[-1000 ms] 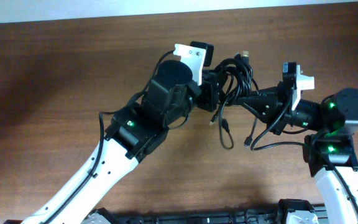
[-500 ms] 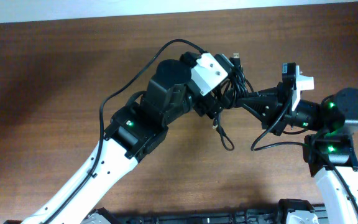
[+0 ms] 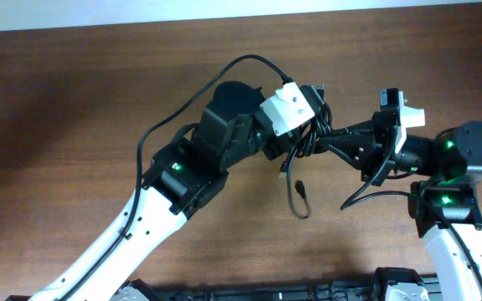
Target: Untangle cables
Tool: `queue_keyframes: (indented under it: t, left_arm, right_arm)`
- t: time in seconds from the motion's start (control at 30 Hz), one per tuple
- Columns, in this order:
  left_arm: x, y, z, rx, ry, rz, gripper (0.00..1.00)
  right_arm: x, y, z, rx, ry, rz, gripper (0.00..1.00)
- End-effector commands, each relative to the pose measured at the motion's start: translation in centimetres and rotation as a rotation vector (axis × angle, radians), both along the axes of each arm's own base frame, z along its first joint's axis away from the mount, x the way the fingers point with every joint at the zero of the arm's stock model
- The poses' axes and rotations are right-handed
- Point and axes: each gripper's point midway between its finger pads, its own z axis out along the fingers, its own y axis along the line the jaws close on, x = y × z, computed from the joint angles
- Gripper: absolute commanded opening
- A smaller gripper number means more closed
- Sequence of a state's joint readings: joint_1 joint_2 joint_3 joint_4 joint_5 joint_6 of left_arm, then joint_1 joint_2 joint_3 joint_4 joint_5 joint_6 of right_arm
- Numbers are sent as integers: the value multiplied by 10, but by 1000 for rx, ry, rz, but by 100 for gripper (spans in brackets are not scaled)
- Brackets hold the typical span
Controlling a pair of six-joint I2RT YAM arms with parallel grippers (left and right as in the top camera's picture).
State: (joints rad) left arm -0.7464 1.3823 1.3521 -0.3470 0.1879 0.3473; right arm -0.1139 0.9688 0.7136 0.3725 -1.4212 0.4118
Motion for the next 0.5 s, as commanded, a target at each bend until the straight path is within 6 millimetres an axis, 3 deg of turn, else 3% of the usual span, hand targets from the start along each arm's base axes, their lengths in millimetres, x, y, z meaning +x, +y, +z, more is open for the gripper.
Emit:
queue_keyframes:
  t: [0.0,0.07,0.17,0.2,0.27,0.3,0.4,0.47]
  left_arm:
    - [-3,-4,10,-26,-15,-17,0]
    - [6,3,10,-10,-30,44,0]
    - [22,18,9,5,-42,177,0]
    - [27,24,9,0,-35,228,0]
    - [42,44,10,-23,-20,391,0]
    - [48,53,11,-37,-14,462,0]
    - [58,74,13,-79,-3,622,0]
    - [58,75,13,-105,16,637,0]
  right_arm:
    - [-7,2,1,-7,-17,33,4]
    - [-3,1,0,-5,-11,20,5]
    - [6,-1,-4,3,17,-9,22]
    - [11,-2,-5,11,45,-28,30]
    - [24,-5,-10,33,119,-75,65]
    - [28,-6,-12,39,138,-85,73]
    - [35,-7,-18,48,183,-96,86]
    - [36,-7,-19,48,185,-95,86]
